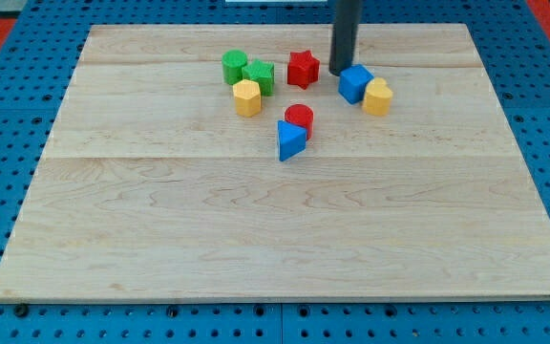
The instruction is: Slide the blue cube and yellow heart to the bottom center
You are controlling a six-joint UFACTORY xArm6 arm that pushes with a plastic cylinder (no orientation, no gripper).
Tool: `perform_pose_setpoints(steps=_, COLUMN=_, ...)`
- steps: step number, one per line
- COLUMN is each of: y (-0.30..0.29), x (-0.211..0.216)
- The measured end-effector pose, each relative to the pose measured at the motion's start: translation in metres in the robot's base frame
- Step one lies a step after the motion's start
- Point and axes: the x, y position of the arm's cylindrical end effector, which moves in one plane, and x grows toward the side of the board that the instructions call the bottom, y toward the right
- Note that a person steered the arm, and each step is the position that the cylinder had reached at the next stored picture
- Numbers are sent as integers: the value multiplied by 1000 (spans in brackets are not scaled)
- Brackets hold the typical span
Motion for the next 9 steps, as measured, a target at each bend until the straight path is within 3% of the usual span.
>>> perform_pose_setpoints(steps=1, y=14, x=1)
perform_pose_setpoints(steps=3, y=92, x=99)
perform_pose_setpoints(steps=4, y=113, x=112)
perform_pose_setpoints(steps=6, y=78, x=185)
perform_pose_setpoints(steps=9, y=58, x=195)
